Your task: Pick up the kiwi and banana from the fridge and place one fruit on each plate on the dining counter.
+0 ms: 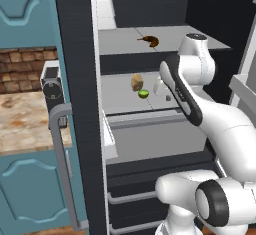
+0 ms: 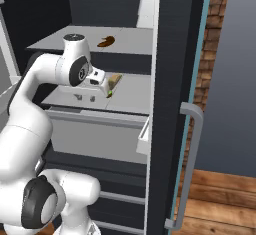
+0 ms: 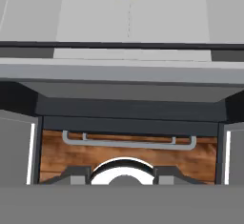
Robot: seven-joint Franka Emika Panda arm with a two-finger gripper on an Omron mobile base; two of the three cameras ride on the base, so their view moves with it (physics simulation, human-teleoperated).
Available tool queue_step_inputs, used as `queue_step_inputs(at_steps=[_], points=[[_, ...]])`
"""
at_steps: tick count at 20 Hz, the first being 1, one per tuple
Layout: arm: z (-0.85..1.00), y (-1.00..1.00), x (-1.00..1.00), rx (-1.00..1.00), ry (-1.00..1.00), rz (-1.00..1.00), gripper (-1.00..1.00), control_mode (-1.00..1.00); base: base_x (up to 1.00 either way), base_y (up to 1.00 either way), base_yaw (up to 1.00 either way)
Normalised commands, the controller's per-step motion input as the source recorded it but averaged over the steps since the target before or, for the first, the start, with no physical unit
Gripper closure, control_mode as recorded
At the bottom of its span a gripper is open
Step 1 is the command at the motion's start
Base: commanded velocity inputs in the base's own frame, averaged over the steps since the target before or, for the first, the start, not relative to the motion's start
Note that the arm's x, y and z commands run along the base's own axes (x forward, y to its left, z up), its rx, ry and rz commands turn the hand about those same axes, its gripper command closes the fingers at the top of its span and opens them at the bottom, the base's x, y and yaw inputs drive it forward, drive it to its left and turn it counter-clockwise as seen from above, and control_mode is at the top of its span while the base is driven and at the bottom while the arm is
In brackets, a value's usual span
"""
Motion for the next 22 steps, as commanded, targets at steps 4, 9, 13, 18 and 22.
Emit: queue_step_inputs(at_steps=[4, 9, 13, 18, 22], points=[[-0.10, 0.00, -0.08, -0.05, -0.34, 0.05, -1.00, -1.00, 0.00, 0.00, 0.00], [-0.05, 0.09, 0.16, -0.04, -0.32, 0.01, -1.00, -1.00, 0.00, 0.00, 0.00], [0.00, 0.09, 0.43, 0.00, 0.00, 0.00, -1.00, -1.00, 0.00, 0.00, 0.00], [-0.01, 0.01, 0.48, 0.01, 0.01, 0.00, -1.00, -1.00, 0.00, 0.00, 0.00], [-0.11, 0.01, 0.43, 0.00, 0.04, 0.00, -1.00, -1.00, 0.00, 0.00, 0.00]])
